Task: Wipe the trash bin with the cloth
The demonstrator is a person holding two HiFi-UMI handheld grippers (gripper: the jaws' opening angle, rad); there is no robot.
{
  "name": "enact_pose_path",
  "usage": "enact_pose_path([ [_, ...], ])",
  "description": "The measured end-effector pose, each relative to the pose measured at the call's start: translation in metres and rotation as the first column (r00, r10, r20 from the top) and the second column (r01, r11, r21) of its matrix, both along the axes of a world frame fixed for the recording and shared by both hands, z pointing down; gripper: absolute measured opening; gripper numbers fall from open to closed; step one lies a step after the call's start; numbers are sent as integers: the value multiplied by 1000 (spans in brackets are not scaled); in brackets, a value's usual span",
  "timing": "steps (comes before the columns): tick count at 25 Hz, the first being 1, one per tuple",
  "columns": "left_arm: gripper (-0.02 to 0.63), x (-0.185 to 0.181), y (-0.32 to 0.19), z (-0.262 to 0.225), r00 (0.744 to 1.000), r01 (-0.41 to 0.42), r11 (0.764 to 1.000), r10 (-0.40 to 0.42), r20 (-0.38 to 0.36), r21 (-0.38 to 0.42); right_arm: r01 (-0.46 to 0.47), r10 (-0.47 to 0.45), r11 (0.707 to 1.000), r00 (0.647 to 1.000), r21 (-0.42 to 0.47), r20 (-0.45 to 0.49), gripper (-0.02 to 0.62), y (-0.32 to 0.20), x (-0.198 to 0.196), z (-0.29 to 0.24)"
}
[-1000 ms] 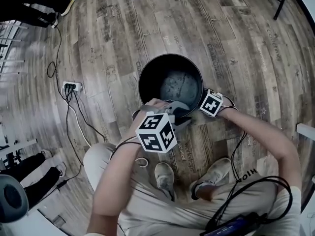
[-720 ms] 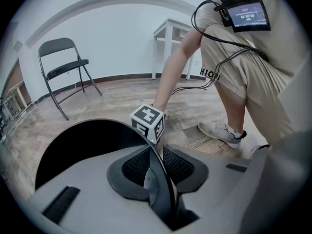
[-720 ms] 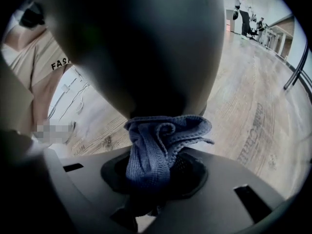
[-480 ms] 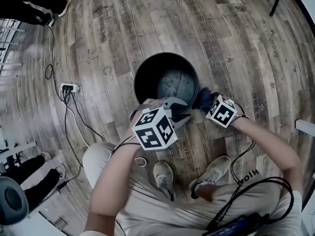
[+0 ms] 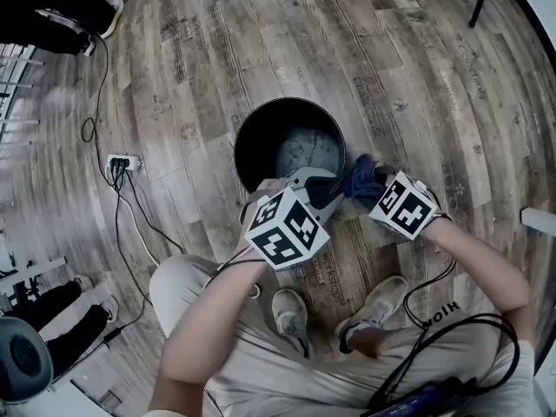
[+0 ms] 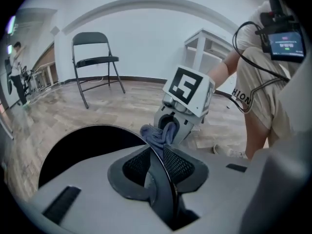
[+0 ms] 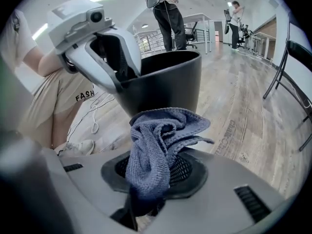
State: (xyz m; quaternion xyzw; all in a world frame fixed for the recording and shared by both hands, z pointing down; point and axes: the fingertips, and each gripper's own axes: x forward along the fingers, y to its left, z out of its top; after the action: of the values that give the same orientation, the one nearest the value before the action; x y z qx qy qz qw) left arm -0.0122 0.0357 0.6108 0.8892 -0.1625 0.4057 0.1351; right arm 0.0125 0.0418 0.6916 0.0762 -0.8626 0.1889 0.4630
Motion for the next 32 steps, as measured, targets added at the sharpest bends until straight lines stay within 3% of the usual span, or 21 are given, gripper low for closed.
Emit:
enact_pose_path([
  [3, 91, -5, 15, 0, 991, -123, 992, 122, 47, 12, 17, -17, 1000, 1000, 10, 6, 114, 1, -5, -13],
  [7, 89, -21, 39, 1, 960, -264, 964, 264, 93, -18, 104, -105, 994, 994, -18, -39, 114, 17, -9, -24],
  [12, 86, -34, 51, 1, 932, -335, 942, 333, 145, -10, 121, -117, 986, 992, -113, 40, 114, 27, -23, -60],
  [14, 86, -35, 53, 2, 923, -353, 935, 345, 169, 19, 113, -107, 989, 992, -100, 61, 114, 22, -31, -69],
  [17, 86, -35, 53, 2, 928, -345, 938, 335, 163, 36, 132, -131, 989, 991, -68, 21, 114, 13, -40, -57],
  [26, 80, -36, 51, 1, 949, -300, 954, 296, 113, 26, 176, -186, 973, 981, -150, -56, 114, 18, -44, 13],
  [32, 80, -36, 52, 1, 951, -292, 956, 288, 112, 24, 139, -155, 970, 985, -200, -69, 114, 17, -43, 83],
])
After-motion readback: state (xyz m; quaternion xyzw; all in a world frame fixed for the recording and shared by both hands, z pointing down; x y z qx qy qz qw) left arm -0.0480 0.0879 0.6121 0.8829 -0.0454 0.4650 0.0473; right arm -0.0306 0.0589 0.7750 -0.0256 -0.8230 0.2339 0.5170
